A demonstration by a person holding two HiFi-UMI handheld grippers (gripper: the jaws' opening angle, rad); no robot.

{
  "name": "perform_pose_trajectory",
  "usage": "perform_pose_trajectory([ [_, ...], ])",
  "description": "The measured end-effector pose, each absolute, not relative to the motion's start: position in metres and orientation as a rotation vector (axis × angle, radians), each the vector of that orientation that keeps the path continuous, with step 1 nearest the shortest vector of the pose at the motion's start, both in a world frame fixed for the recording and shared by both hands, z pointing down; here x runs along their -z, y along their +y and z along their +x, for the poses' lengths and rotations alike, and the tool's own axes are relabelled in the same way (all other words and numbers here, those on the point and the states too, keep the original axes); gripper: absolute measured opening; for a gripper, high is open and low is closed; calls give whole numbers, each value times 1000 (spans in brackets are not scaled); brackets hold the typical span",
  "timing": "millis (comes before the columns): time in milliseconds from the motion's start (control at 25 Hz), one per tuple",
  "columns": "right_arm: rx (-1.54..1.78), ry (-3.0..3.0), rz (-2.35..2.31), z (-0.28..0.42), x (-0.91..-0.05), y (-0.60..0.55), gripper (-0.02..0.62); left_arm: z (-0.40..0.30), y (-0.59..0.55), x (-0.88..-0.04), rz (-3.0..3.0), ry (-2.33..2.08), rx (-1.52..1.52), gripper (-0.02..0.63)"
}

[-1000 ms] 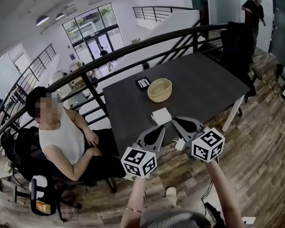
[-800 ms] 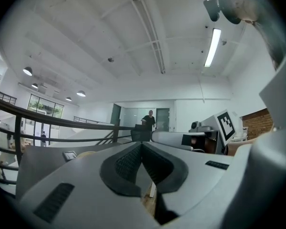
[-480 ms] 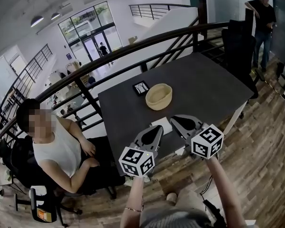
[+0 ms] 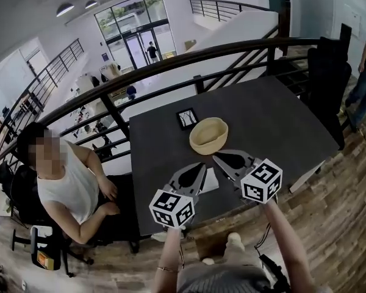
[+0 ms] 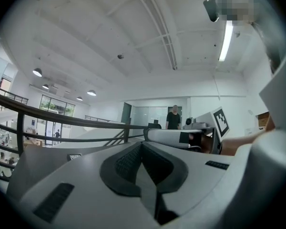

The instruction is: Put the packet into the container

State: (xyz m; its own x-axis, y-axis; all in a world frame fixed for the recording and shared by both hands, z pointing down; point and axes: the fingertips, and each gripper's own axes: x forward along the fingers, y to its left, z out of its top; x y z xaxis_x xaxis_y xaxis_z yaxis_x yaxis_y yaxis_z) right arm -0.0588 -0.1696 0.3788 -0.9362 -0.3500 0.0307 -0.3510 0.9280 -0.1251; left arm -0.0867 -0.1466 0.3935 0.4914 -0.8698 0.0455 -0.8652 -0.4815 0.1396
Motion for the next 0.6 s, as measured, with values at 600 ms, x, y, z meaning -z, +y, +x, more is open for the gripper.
perform_pose_trajectory([
  [600, -343, -2812, -81, -116, -470, -212, 96, -145, -178, -435, 2301, -1786, 23, 8],
])
